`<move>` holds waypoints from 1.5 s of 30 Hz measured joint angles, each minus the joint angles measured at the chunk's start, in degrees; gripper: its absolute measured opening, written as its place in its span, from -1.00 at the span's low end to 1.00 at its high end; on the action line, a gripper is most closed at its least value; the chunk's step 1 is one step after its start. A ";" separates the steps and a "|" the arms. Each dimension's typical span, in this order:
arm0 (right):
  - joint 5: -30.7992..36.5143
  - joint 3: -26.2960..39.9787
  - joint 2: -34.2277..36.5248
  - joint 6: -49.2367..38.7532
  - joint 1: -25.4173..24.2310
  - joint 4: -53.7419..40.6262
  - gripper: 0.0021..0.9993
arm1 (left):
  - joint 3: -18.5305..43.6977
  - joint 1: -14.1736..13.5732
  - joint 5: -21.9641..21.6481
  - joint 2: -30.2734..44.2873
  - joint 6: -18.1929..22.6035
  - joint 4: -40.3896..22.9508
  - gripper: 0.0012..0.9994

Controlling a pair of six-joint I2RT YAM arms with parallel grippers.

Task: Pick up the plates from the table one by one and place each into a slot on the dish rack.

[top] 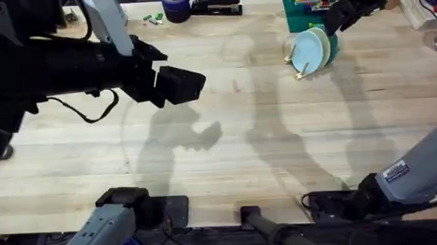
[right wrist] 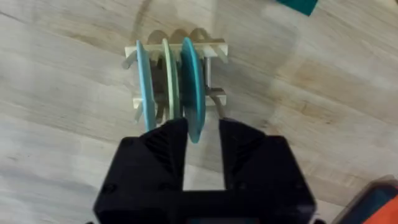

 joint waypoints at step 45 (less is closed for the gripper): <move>-0.01 -0.59 -29.55 3.43 13.22 -7.72 0.99 | 0.00 0.00 0.00 0.00 0.00 0.01 0.99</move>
